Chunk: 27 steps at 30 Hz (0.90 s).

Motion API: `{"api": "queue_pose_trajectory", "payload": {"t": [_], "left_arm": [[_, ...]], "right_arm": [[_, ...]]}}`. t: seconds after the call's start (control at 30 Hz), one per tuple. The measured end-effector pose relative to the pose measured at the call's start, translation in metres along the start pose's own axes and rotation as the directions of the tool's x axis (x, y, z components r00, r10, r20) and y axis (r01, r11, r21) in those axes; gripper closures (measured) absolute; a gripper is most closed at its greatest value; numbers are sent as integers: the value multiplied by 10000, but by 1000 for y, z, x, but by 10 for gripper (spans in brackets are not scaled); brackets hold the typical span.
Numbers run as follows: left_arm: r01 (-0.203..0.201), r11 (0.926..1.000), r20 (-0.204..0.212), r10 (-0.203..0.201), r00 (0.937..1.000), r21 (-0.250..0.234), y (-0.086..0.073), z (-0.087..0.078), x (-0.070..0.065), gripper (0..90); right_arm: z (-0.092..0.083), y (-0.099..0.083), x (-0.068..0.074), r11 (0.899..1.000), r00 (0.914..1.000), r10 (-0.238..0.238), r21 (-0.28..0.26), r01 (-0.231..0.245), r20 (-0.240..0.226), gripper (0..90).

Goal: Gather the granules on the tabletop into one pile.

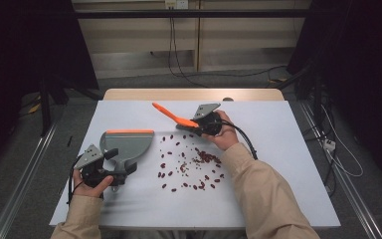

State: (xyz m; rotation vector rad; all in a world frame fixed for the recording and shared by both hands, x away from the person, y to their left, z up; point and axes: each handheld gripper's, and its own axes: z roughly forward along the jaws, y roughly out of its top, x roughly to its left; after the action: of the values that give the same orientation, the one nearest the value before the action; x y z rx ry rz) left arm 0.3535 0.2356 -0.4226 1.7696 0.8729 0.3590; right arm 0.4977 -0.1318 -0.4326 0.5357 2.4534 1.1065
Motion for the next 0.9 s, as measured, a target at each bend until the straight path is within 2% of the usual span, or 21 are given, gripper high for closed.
{"api": "queue_pose_trajectory", "payload": {"t": [0.2,0.33,0.53,0.9], "left_arm": [[-46,10000,3,46,10000,18,0,0,0,56],[-59,10000,3,59,10000,14,0,0,-1,56],[-83,10000,-27,83,10000,32,0,0,-1,56],[-208,9997,-3,208,9998,113,0,1,-3,56]], "right_arm": [[-10,-3,9,9988,9969,-484,48,488,-617,713],[-18,-6,20,9974,9938,-715,57,722,-847,713],[-30,-9,32,9959,9882,-900,6,908,-1236,712],[-45,-15,52,9946,9830,-1032,-256,1005,-1520,713]]}}
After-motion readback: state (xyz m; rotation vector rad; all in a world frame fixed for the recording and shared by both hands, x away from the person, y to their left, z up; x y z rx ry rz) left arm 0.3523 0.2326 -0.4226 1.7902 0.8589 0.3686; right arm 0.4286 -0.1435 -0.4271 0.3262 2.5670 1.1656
